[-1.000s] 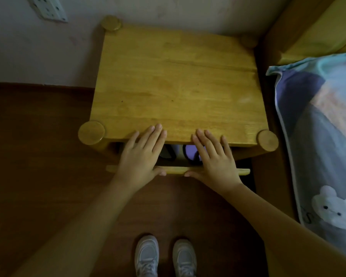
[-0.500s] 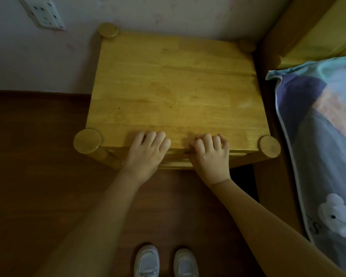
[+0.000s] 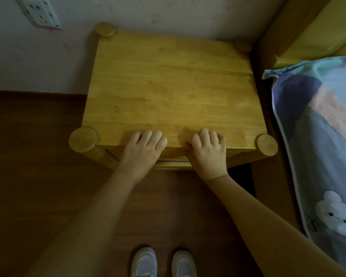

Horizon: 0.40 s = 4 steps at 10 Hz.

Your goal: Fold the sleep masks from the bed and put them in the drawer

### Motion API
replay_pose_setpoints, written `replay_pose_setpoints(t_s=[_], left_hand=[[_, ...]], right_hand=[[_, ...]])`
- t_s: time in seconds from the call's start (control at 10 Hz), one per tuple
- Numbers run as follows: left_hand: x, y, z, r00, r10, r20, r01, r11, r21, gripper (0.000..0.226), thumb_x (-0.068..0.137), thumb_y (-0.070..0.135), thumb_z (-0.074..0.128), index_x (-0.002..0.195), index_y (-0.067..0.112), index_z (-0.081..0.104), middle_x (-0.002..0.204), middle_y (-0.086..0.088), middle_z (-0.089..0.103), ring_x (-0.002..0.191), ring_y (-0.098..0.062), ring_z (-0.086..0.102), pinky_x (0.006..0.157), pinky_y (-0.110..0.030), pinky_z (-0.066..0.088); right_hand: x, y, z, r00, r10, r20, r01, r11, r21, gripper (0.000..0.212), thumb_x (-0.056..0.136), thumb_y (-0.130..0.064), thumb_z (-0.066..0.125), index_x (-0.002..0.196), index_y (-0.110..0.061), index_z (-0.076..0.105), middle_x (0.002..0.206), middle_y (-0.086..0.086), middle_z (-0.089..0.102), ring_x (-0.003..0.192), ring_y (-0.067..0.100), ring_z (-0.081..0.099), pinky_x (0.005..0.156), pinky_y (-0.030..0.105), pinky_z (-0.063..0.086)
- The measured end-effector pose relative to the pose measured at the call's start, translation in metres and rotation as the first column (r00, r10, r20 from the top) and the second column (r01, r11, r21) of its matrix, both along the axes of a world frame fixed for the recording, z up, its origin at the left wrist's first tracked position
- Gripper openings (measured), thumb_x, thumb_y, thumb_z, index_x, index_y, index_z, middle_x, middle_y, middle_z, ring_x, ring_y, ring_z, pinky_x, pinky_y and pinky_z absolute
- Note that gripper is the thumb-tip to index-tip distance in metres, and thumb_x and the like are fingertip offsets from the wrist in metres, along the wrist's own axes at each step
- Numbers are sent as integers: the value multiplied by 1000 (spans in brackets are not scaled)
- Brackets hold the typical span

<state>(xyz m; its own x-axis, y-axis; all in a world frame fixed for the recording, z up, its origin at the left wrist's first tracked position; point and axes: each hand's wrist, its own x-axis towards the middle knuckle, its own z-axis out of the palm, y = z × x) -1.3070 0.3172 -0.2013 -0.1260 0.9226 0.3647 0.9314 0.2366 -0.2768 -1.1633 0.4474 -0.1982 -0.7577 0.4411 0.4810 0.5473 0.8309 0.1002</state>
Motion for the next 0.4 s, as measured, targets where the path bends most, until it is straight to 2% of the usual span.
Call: replay_pose_setpoints(t_s=[0.1, 0.2, 0.3, 0.4], left_hand=[[8, -10, 5, 992, 71, 102, -63, 995, -76, 52, 76, 30, 75, 120, 12, 53, 114, -5, 64, 96, -23, 61, 80, -38, 48], [20, -15, 27, 922, 197, 333, -117, 963, -244, 58, 81, 42, 66, 130, 14, 52, 130, -5, 57, 115, -24, 55, 88, -40, 46], [13, -9, 63, 849, 278, 449, -98, 919, -382, 59, 92, 50, 45, 142, 22, 34, 146, 3, 37, 130, -18, 38, 100, -37, 35], [8, -6, 119, 804, 332, 494, -82, 884, -460, 58, 95, 50, 38, 146, 24, 26, 152, 7, 29, 138, -14, 27, 108, -35, 27]], right_hand=[[1, -3, 8, 997, -9, 75, 15, 997, -78, 12, 75, -12, 70, 77, -11, 59, 79, 7, 60, 69, 27, 57, 69, 41, 51], [9, -7, 25, 983, 39, 178, 12, 961, -275, 16, 75, -12, 72, 87, -10, 61, 88, 8, 59, 77, 27, 58, 62, 36, 52], [10, 4, 60, 934, 151, 323, 32, 867, -498, 24, 85, -19, 61, 108, -13, 58, 111, 3, 52, 100, 23, 53, 73, 33, 52], [11, 9, 116, 842, 285, 458, 19, 833, -552, 22, 94, -26, 46, 107, -18, 62, 112, 0, 60, 105, 21, 55, 87, 30, 46]])
